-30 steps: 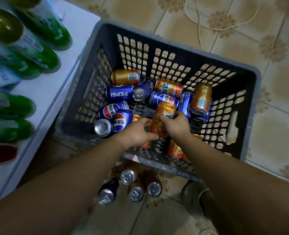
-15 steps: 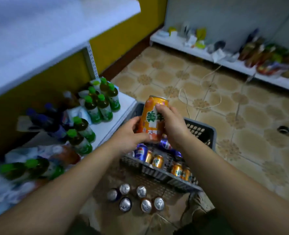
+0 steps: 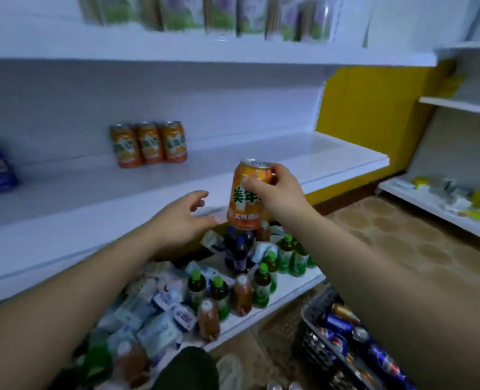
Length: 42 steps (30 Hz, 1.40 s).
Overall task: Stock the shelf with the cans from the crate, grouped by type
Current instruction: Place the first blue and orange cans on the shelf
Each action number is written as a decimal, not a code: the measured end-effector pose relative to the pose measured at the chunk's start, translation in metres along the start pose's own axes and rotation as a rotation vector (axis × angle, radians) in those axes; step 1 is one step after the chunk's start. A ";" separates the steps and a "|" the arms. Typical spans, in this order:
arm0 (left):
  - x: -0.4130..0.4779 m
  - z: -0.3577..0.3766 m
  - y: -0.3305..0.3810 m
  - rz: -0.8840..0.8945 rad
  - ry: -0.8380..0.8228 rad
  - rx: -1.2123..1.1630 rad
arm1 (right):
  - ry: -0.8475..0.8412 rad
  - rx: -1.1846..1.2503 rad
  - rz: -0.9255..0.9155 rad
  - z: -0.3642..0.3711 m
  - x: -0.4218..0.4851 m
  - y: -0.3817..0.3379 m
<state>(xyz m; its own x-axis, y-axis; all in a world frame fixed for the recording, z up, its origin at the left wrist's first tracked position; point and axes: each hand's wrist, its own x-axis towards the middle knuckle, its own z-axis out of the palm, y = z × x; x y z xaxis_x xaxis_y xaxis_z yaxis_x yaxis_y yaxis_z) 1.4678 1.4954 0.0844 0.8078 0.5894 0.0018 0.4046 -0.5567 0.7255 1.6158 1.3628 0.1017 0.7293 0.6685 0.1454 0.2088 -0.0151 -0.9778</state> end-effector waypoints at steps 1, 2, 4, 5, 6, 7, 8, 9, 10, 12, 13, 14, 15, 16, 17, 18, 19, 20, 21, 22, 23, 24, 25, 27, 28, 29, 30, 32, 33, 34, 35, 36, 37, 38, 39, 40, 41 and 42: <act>-0.003 -0.022 -0.017 -0.042 0.026 0.123 | -0.029 -0.012 -0.017 0.015 0.006 -0.004; -0.005 -0.042 -0.035 -0.093 0.027 0.233 | -0.053 -0.021 -0.027 0.031 0.012 -0.007; -0.011 -0.074 -0.073 -0.225 0.006 0.450 | -0.092 -0.037 -0.034 0.060 0.023 -0.011; -0.014 -0.085 -0.091 -0.294 -0.005 0.560 | -0.107 -0.047 -0.035 0.073 0.028 -0.011; -0.017 -0.093 -0.106 -0.353 -0.015 0.652 | -0.124 -0.053 -0.037 0.084 0.034 -0.011; -0.020 -0.098 -0.116 -0.403 -0.022 0.695 | -0.138 -0.055 -0.036 0.095 0.038 -0.010; -0.021 -0.099 -0.124 -0.430 -0.023 0.694 | -0.146 -0.057 -0.036 0.103 0.043 -0.009; -0.022 -0.097 -0.130 -0.435 -0.021 0.682 | -0.157 -0.059 -0.035 0.111 0.048 -0.007; -0.022 -0.094 -0.133 -0.430 -0.015 0.680 | -0.165 -0.063 -0.035 0.117 0.054 -0.005; -0.021 -0.091 -0.137 -0.409 0.009 0.694 | -0.180 -0.067 -0.046 0.128 0.067 -0.001; -0.020 -0.091 -0.138 -0.404 0.018 0.698 | -0.191 -0.062 -0.056 0.132 0.073 0.000; -0.020 -0.091 -0.139 -0.401 0.024 0.700 | -0.198 -0.060 -0.063 0.136 0.080 0.001; -0.020 -0.091 -0.141 -0.398 0.027 0.703 | -0.205 -0.066 -0.064 0.139 0.089 0.002; -0.020 -0.091 -0.141 -0.395 0.028 0.704 | -0.211 -0.077 -0.070 0.142 0.097 0.003; -0.020 -0.091 -0.142 -0.395 0.027 0.704 | -0.219 -0.093 -0.079 0.145 0.106 0.003; -0.021 -0.090 -0.142 -0.395 0.026 0.704 | -0.226 -0.118 -0.093 0.147 0.115 0.005; -0.020 -0.090 -0.142 -0.398 0.025 0.698 | -0.222 -0.145 -0.106 0.150 0.126 0.007; -0.020 -0.090 -0.141 -0.401 0.025 0.690 | -0.213 -0.174 -0.114 0.152 0.135 0.008; -0.021 -0.090 -0.140 -0.404 0.025 0.684 | -0.201 -0.192 -0.122 0.154 0.145 0.010; -0.021 -0.090 -0.140 -0.402 0.027 0.683 | -0.192 -0.208 -0.133 0.156 0.155 0.011; -0.021 -0.090 -0.140 -0.399 0.031 0.684 | -0.179 -0.231 -0.145 0.159 0.164 0.011; -0.021 -0.090 -0.141 -0.399 0.032 0.686 | -0.158 -0.267 -0.153 0.162 0.173 0.012; -0.021 -0.090 -0.141 -0.400 0.034 0.687 | -0.139 -0.303 -0.158 0.165 0.182 0.013; -0.020 -0.089 -0.143 -0.400 0.043 0.680 | -0.113 -0.359 -0.154 0.173 0.197 0.015; -0.020 -0.089 -0.144 -0.396 0.048 0.680 | -0.105 -0.376 -0.157 0.177 0.202 0.017; -0.020 -0.089 -0.145 -0.392 0.052 0.683 | -0.101 -0.387 -0.162 0.180 0.208 0.019; -0.021 -0.089 -0.145 -0.384 0.058 0.690 | -0.097 -0.390 -0.171 0.183 0.211 0.021; -0.021 -0.089 -0.146 -0.382 0.062 0.695 | -0.095 -0.379 -0.197 0.187 0.219 0.023; -0.022 -0.089 -0.146 -0.384 0.063 0.694 | -0.095 -0.371 -0.208 0.188 0.222 0.024; -0.022 -0.089 -0.146 -0.385 0.061 0.692 | -0.099 -0.366 -0.211 0.189 0.226 0.026; -0.022 -0.089 -0.146 -0.385 0.062 0.690 | -0.106 -0.365 -0.212 0.190 0.229 0.028; -0.022 -0.088 -0.145 -0.385 0.063 0.689 | -0.111 -0.368 -0.213 0.190 0.231 0.029; -0.022 -0.088 -0.143 -0.386 0.065 0.688 | -0.115 -0.372 -0.221 0.190 0.233 0.028; -0.022 -0.088 -0.142 -0.390 0.065 0.686 | -0.116 -0.382 -0.229 0.190 0.235 0.028; -0.023 -0.088 -0.141 -0.394 0.063 0.685 | -0.114 -0.402 -0.240 0.189 0.236 0.028; -0.023 -0.088 -0.140 -0.398 0.061 0.683 | -0.106 -0.426 -0.245 0.188 0.238 0.028; -0.023 -0.089 -0.139 -0.399 0.057 0.680 | -0.093 -0.449 -0.245 0.185 0.240 0.029; -0.023 -0.089 -0.139 -0.400 0.052 0.680 | -0.077 -0.465 -0.238 0.182 0.242 0.030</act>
<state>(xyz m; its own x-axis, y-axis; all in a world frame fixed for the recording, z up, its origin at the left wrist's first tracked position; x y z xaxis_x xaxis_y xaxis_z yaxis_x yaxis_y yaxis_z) 1.3550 1.6114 0.0449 0.5311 0.8379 -0.1261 0.8472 -0.5222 0.0983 1.6796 1.6596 0.0801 0.5804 0.7458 0.3270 0.6427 -0.1729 -0.7464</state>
